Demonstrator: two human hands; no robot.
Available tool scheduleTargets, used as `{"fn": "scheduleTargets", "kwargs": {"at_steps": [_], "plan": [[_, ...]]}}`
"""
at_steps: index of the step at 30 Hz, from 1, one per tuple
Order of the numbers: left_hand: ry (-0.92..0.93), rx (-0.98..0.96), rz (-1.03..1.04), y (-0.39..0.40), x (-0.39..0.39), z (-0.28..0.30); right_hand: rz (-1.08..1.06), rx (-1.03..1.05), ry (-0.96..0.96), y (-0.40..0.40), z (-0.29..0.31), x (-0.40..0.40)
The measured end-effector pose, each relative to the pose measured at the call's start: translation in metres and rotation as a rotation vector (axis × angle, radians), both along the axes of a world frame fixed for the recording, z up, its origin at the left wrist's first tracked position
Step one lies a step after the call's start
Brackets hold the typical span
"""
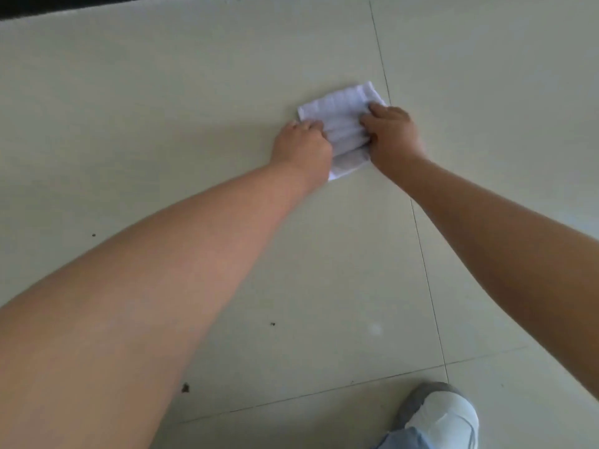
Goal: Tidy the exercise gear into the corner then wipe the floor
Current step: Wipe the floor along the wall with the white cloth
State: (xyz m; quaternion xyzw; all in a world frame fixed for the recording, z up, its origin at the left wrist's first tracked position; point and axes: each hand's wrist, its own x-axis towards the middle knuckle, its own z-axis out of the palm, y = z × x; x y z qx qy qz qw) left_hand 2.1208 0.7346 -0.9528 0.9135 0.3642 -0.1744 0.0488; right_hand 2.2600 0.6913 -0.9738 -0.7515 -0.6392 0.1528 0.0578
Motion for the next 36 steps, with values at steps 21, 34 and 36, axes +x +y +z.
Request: {"fn": "scheduleTargets", "kwargs": {"at_steps": [21,34,36], "plan": [[0.119,-0.265,0.308,-0.166,-0.145,0.023,0.538,-0.362,0.176,-0.152,0.011,-0.129],[-0.051,-0.305,-0.152,-0.137,0.014,0.012,-0.033,-0.124,0.094,-0.182,0.014,0.016],[-0.033,-0.249,-0.095,-0.117,0.018,0.018,-0.179,-0.143,0.098,-0.156,0.014,0.013]]}}
